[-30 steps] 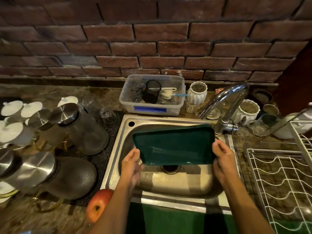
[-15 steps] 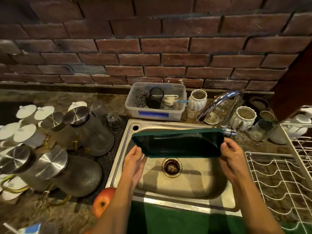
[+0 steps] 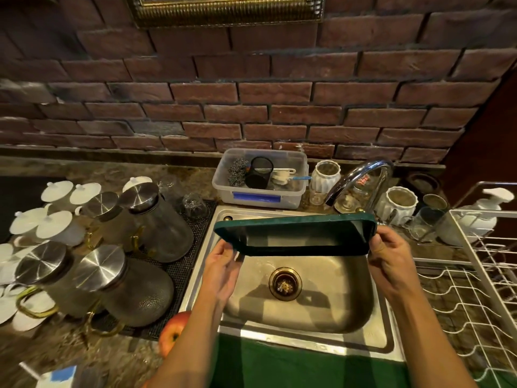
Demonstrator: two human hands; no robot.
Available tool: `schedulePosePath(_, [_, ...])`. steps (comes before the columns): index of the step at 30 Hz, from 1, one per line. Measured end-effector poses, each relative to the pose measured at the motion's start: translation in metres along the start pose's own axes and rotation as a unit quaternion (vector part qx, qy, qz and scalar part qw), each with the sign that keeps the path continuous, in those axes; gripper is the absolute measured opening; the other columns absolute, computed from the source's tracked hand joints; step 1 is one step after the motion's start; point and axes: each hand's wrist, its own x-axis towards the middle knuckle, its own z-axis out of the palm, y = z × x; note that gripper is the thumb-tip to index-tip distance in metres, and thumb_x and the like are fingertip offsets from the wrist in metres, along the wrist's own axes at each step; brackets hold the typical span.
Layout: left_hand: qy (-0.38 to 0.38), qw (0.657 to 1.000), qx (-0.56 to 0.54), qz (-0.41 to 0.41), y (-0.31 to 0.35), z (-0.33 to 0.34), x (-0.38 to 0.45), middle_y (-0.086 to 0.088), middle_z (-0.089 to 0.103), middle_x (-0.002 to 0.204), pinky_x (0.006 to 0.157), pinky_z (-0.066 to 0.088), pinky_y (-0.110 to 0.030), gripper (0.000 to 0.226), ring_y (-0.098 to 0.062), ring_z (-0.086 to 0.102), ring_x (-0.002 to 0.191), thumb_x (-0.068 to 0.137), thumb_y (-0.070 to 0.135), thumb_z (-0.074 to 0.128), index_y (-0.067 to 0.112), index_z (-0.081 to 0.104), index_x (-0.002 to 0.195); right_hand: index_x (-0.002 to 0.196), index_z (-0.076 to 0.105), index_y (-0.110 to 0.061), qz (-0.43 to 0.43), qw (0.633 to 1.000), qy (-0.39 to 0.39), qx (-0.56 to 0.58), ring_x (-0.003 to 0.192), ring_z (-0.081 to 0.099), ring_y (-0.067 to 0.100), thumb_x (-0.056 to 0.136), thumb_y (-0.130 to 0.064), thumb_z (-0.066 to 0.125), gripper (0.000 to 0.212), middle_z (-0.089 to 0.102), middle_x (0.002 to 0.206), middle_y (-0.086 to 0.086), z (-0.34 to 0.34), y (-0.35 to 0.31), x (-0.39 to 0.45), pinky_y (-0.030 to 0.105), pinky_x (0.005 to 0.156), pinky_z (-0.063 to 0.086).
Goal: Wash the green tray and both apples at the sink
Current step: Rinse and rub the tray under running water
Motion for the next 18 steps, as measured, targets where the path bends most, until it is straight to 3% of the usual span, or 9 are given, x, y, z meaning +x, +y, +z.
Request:
schedulePosePath(2, [0.009, 1.0, 0.013, 0.008, 0.0, -0.001, -0.002, -0.014, 0.07, 0.126, 0.098, 0.051, -0.048, 0.04, -0.028, 0.065, 0.12, 0.088, 0.01, 0.055, 0.013, 0.063, 0.126, 0.095, 0.078, -0.023, 0.005, 1.0, 0.018, -0.006, 0.084, 0.072, 0.015, 0.078, -0.028, 0.076, 0.018, 0.076, 0.092, 0.0, 0.002, 0.001, -0.004, 0.025, 0.066, 0.06])
schedulePosePath(4, [0.034, 0.999, 0.031, 0.016, -0.003, -0.006, -0.005, -0.013, 0.071, 0.123, 0.091, 0.057, -0.042, 0.036, -0.028, 0.065, 0.119, 0.088, 0.013, 0.058, 0.012, 0.065, 0.123, 0.095, 0.077, -0.021, 0.019, 0.999, 0.043, -0.02, 0.082, 0.071, 0.015, 0.083, -0.019, 0.065, 0.018, 0.076, 0.091, 0.002, 0.005, 0.005, -0.009, 0.024, 0.065, 0.059])
schedulePosePath(8, [0.079, 0.993, 0.087, 0.004, -0.011, -0.021, -0.011, -0.019, 0.068, 0.127, 0.098, 0.051, -0.048, 0.036, -0.034, 0.062, 0.121, 0.095, 0.014, 0.057, 0.005, 0.062, 0.129, 0.097, 0.072, -0.013, 0.059, 0.992, 0.1, -0.041, 0.092, 0.065, 0.021, 0.084, -0.018, 0.062, 0.017, 0.072, 0.096, 0.007, 0.016, 0.014, -0.023, 0.03, 0.074, 0.055])
schedulePosePath(13, [0.164, 0.968, 0.191, -0.016, -0.03, -0.037, -0.034, -0.015, 0.074, 0.112, 0.078, 0.061, -0.034, 0.027, -0.03, 0.07, 0.104, 0.098, 0.01, 0.059, 0.003, 0.065, 0.124, 0.104, 0.071, -0.009, 0.161, 0.969, 0.161, -0.095, 0.089, 0.068, 0.023, 0.097, -0.018, 0.06, 0.016, 0.074, 0.097, 0.008, 0.009, 0.03, -0.056, 0.037, 0.072, 0.056])
schedulePosePath(16, [0.209, 0.955, 0.205, -0.042, -0.043, -0.048, -0.053, -0.019, 0.073, 0.11, 0.093, 0.055, -0.047, 0.023, -0.036, 0.068, 0.106, 0.098, 0.008, 0.06, 0.0, 0.069, 0.117, 0.094, 0.074, -0.013, 0.191, 0.954, 0.187, -0.136, 0.079, 0.072, 0.019, 0.097, -0.017, 0.061, 0.014, 0.078, 0.088, 0.005, -0.001, 0.048, -0.083, 0.033, 0.065, 0.058])
schedulePosePath(18, [0.232, 0.946, 0.219, -0.058, -0.051, -0.055, -0.069, -0.019, 0.075, 0.102, 0.096, 0.054, -0.049, 0.017, -0.035, 0.069, 0.1, 0.097, 0.006, 0.061, 0.0, 0.071, 0.109, 0.096, 0.074, -0.01, 0.209, 0.94, 0.211, -0.171, 0.082, 0.07, 0.024, 0.097, -0.016, 0.061, 0.014, 0.077, 0.09, 0.009, -0.011, 0.065, -0.103, 0.039, 0.071, 0.056])
